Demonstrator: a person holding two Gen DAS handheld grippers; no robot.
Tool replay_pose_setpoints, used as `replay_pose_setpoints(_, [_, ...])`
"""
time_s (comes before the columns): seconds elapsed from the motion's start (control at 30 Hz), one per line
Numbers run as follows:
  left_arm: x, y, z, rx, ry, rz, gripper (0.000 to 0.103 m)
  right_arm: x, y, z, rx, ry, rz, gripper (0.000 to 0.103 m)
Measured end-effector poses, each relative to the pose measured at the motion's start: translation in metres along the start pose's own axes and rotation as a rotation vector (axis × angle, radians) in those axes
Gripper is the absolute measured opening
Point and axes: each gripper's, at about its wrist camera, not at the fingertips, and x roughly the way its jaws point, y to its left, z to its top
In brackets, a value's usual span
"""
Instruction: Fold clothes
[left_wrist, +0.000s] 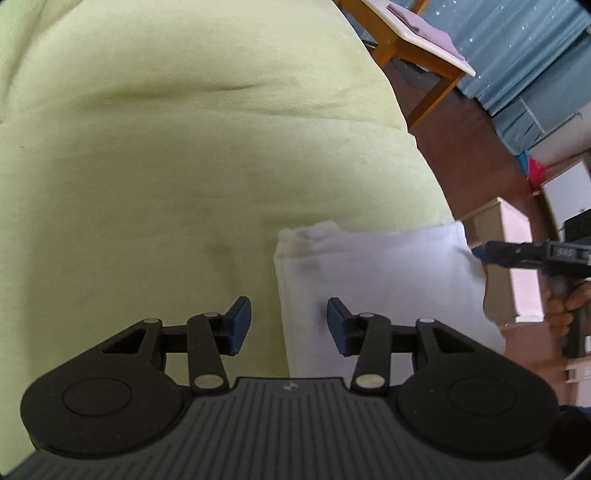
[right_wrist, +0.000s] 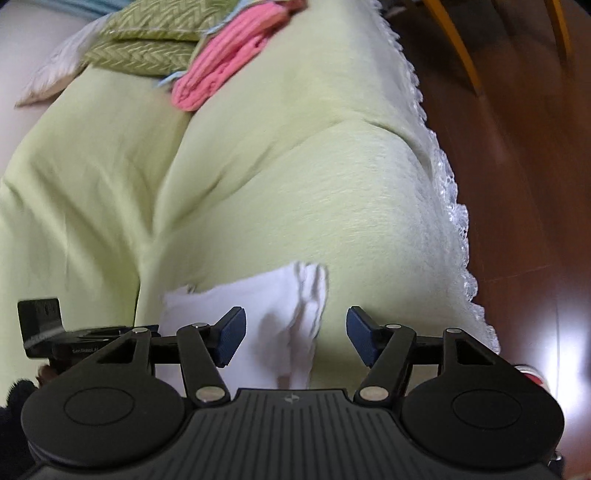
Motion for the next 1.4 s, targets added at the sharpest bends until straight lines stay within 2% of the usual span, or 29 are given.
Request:
replay_pose_setpoints(0.1, [0.009,0.005,0.010,0.013,0.003,-0.031,0.040,0.008,-0.008,0.004,-0.012,0.022,0.024,0.064])
replay_pose_setpoints(0.3, [0.024,0.018,0.026,-0.019,-0.006,-0.170,0.040,0.011,-0.013,0.009,-0.016,0.026,0.080,0.064])
replay_pose_setpoints(0.5, [0.034,0.022,0.034,-0.002,0.006,-0.267,0.041,0.016,-0.011,0.015,-0.047,0.049,0.129,0.064])
replay_pose_setpoints(0.6, [0.039,0.026,0.038,0.003,0.009,-0.295,0.036,0.019,-0.011,0.017,-0.059,0.051,0.158,0.064])
replay_pose_setpoints(0.67, [0.039,0.028,0.038,0.008,0.005,-0.297,0.030,0.023,-0.010,0.018,-0.070,0.053,0.170,0.064])
replay_pose_setpoints(0.8, [0.040,0.031,0.035,0.000,-0.011,-0.306,0.029,0.029,-0.011,0.022,-0.074,0.065,0.197,0.063])
replay_pose_setpoints(0.87, [0.037,0.032,0.033,0.011,-0.019,-0.303,0.028,0.033,-0.011,0.025,-0.085,0.077,0.201,0.058])
replay_pose_setpoints(0.97, [0.035,0.031,0.031,0.024,-0.033,-0.296,0.023,0.036,-0.010,0.028,-0.123,0.093,0.175,0.036])
replay_pose_setpoints(1.0, [0.035,0.030,0.030,0.031,-0.038,-0.291,0.022,0.036,-0.011,0.028,-0.126,0.096,0.163,0.022])
replay_pose_setpoints(1.03, [0.033,0.028,0.029,0.042,-0.045,-0.283,0.019,0.037,-0.012,0.029,-0.126,0.102,0.161,0.012])
replay_pose_setpoints(1.17, [0.017,0.012,0.020,0.114,-0.079,-0.223,0.011,0.032,0.009,0.033,-0.223,0.096,0.153,0.008])
replay_pose_setpoints(1.23, [0.001,0.005,0.012,0.124,-0.121,-0.195,0.010,0.028,0.025,0.036,-0.286,0.087,0.152,0.008])
replay_pose_setpoints(1.4, [-0.055,-0.006,-0.024,0.028,-0.276,-0.085,0.010,0.017,0.086,0.057,-0.485,0.096,0.185,0.008])
